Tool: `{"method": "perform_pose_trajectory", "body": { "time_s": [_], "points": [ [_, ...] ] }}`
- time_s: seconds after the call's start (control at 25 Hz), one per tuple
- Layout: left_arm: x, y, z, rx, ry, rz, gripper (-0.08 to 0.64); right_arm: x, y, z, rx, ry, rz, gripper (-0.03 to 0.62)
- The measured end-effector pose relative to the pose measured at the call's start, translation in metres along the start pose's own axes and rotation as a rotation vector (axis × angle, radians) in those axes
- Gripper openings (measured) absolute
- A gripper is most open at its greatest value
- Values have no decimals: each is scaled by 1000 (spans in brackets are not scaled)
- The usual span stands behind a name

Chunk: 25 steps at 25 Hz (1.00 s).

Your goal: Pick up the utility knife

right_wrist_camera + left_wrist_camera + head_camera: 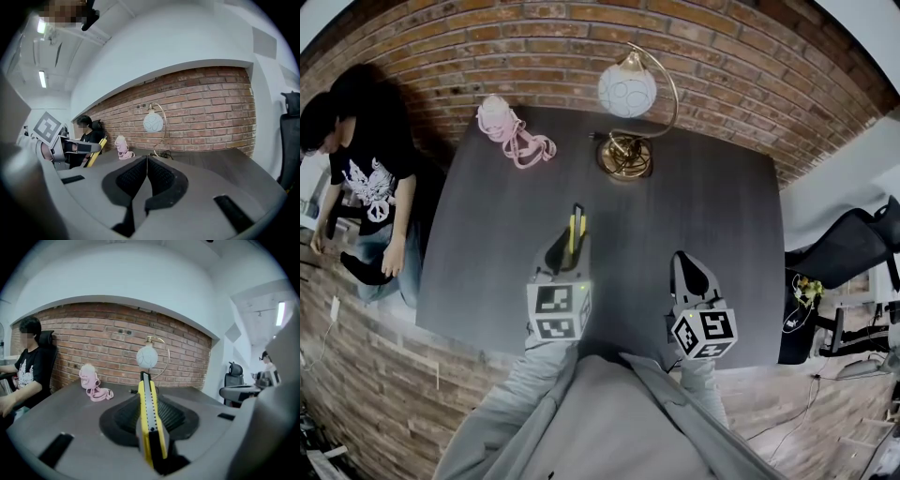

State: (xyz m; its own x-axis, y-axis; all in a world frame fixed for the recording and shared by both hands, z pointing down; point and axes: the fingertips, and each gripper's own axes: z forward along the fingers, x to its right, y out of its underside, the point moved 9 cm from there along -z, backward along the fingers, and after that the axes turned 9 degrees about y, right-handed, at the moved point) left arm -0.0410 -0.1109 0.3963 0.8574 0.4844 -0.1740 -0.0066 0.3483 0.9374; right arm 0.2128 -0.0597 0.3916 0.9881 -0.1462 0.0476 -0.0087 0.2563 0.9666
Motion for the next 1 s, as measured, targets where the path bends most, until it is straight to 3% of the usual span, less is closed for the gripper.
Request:
{"method": "perform_pose_trajectory", "body": {
  "time_s": [0.56,1.0],
  "points": [
    [-2,-26,-50,80,35,108,124,-9,-13,-6,42,-15,-26,20],
    [-3,-26,-58,90,32,108,124,-11,-15,-16,70,-28,-43,20]
  ]
}}
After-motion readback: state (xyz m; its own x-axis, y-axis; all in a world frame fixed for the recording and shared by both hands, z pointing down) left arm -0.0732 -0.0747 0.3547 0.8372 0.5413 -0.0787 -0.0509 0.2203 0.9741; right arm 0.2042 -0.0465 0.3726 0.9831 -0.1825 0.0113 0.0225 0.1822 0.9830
